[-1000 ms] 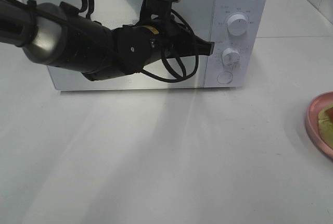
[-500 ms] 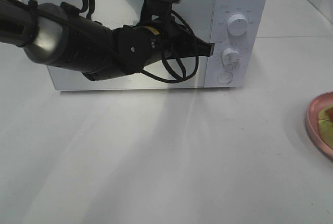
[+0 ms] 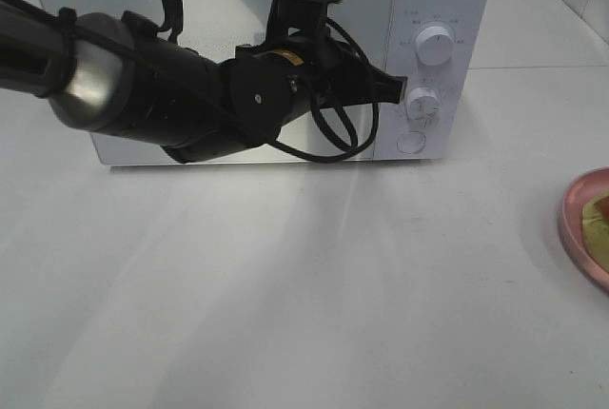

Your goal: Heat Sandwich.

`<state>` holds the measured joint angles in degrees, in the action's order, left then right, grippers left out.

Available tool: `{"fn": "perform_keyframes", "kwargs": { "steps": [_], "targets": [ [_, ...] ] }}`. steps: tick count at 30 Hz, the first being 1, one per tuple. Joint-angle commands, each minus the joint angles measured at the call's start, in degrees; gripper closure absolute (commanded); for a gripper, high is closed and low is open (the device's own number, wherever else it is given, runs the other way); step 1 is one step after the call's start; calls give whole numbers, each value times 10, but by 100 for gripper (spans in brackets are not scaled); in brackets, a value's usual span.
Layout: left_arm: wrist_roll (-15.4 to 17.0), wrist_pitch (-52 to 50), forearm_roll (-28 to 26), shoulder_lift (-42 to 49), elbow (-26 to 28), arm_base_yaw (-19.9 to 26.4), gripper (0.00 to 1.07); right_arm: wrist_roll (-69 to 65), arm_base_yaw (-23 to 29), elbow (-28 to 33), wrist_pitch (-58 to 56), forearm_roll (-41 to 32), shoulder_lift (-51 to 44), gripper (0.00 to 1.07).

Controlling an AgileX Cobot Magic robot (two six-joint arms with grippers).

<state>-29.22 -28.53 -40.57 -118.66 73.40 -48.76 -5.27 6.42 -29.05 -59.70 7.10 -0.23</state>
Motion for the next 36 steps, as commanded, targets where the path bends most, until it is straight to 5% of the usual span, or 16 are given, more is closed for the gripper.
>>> {"fn": "perform_keyframes", "kwargs": {
  "steps": [1,11,15,16,17,18,21,26,32,36],
  "targets": [
    [-13,-9,-23,29,-28,-11,106,5,-3,1,3,1,-15,31],
    [-22,62,-33,109,-113,-17,104,5,-3,1,3,1,-15,31],
    [-28,125,-34,137,-132,-17,69,5,-3,1,3,1,-15,31],
    [-28,139,-36,144,-136,-17,53,5,-3,1,3,1,-15,31],
    [-22,156,-53,158,-145,-17,21,5,-3,1,3,1,-15,31],
    [-22,163,-61,165,-150,-17,6,5,-3,1,3,1,-15,31],
    [-32,164,-62,179,-161,-17,3,4,-3,1,3,1,-15,31],
    [-92,164,-56,233,-214,-17,5,4,-3,1,3,1,-15,31],
    [-91,195,-77,286,-248,-6,5,4,-3,1,3,1,-15,31],
    [-91,293,-72,322,-249,49,5,4,-3,1,3,1,-15,31]
  ]
}}
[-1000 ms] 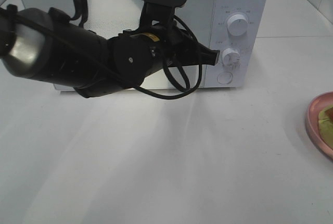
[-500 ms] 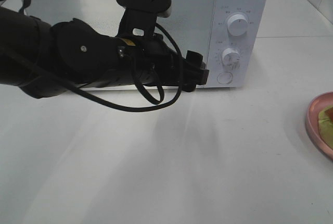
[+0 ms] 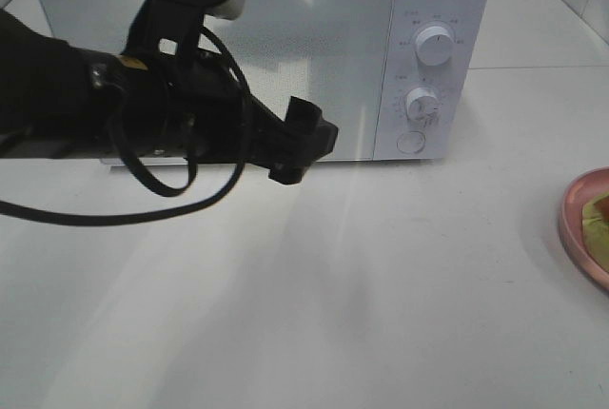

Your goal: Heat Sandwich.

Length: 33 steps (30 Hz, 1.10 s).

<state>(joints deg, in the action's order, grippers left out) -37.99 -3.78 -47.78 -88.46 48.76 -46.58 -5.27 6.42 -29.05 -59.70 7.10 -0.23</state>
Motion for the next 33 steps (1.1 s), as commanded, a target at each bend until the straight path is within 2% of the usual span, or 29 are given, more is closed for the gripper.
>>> {"fn": "perform_keyframes", "kwargs": {
  "steps": [1,5,6,8,10,11,12,14,15,16,18,19,20,21,23,25,26,28,33],
  "targets": [
    [-3,46,1,20,-3,28,5,4,-3,1,3,1,-15,31],
    [-1,144,2,42,-3,105,5,4,-3,1,3,1,-15,31],
    [-1,144,2,42,-3,105,5,4,-3,1,3,1,-15,31],
    [6,204,15,54,-3,151,5,4,-3,1,3,1,-15,31],
    [14,223,23,56,-3,163,5,5,-3,1,3,1,-15,31],
    [25,240,36,61,-3,178,5,5,-3,1,3,1,-15,31],
    [54,265,65,72,-3,205,5,5,-3,1,3,1,-15,31],
    [89,284,107,87,-3,226,5,5,-3,1,3,1,-15,31],
    [89,284,107,87,-3,226,5,5,-3,1,3,1,-15,31],
    [135,300,154,103,-3,246,5,5,-3,1,3,1,-15,31],
    [184,312,205,123,-7,268,5,5,-3,1,3,1,-15,31],
    [202,319,225,131,-8,280,5,5,-3,1,3,1,-15,31],
    [202,319,225,131,-8,280,5,5,-3,1,3,1,-15,31],
    [239,328,269,151,-13,303,5,5,-3,1,3,1,-15,31],
    [273,344,304,170,-15,330,5,5,-3,1,3,1,-15,31],
    [285,354,319,179,-15,341,5,5,-3,1,3,1,-15,31],
    [299,374,337,194,-15,368,5,5,-3,1,3,1,-15,31],
    [311,387,345,210,-15,391,5,5,-3,1,3,1,-15,31],
    [329,414,371,249,-15,423,5,4,-3,1,3,1,-15,31]
  ]
}}
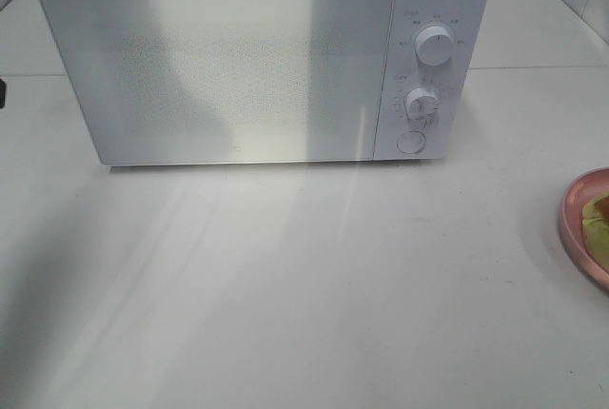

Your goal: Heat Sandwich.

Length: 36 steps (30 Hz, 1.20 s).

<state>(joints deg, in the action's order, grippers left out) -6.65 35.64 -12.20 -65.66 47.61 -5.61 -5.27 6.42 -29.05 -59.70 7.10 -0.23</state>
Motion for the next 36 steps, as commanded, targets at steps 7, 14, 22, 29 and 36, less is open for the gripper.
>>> {"fn": "perform_keyframes", "kwargs": {
  "steps": [7,14,22,29,36],
  "targets": [
    [31,64,32,89,-34,29,5,4,-3,1,3,1,-15,31],
    [32,96,49,197,-111,29,5,4,-3,1,3,1,-15,31],
    [33,139,52,333,-171,29,5,4,-3,1,3,1,-15,31],
    [46,168,57,417,-179,29,5,4,-3,1,3,1,-15,31],
    [62,232,95,439,-191,29,5,4,-3,1,3,1,-15,31]
  ]
}}
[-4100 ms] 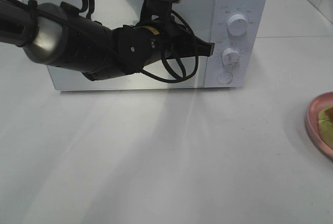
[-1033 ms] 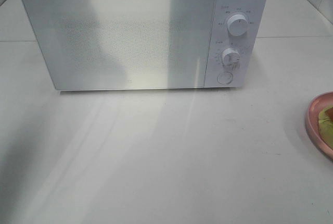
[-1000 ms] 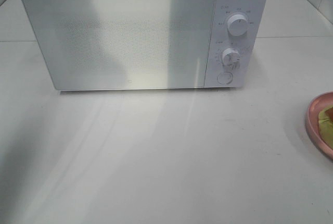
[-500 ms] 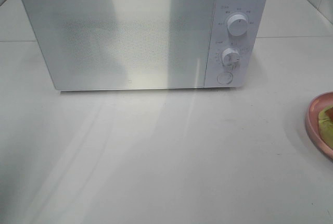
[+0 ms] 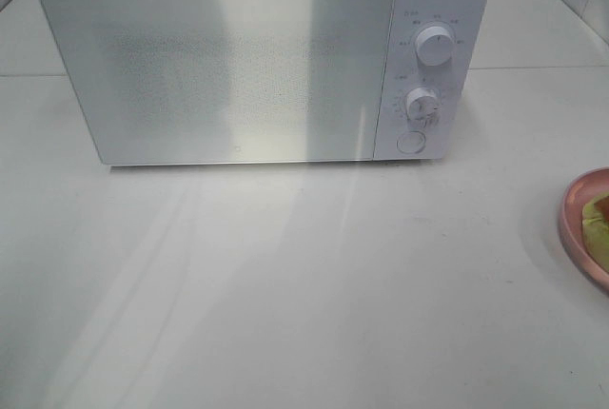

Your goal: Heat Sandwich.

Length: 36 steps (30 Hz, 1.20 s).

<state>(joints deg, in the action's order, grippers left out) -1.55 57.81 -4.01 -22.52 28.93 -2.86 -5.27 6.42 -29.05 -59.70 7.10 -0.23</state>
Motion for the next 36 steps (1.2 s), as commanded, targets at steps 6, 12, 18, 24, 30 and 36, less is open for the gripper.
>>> {"fn": "perform_keyframes", "kwargs": {
  "steps": [6,12,18,24,30,36],
  "targets": [
    [6,11,14,42,-7,2,5,4,-3,1,3,1,-15,31],
    [6,11,13,91,-7,2,5,4,-3,1,3,1,-15,31],
    [6,11,10,181,-7,2,5,4,-3,1,3,1,-15,31],
    [6,11,10,246,-7,2,5,4,-3,1,3,1,-15,31],
    [6,11,10,244,-7,2,5,4,-3,1,3,1,-15,31],
    [5,11,10,244,-7,25,5,5,-3,1,3,1,-15,31]
  ]
}}
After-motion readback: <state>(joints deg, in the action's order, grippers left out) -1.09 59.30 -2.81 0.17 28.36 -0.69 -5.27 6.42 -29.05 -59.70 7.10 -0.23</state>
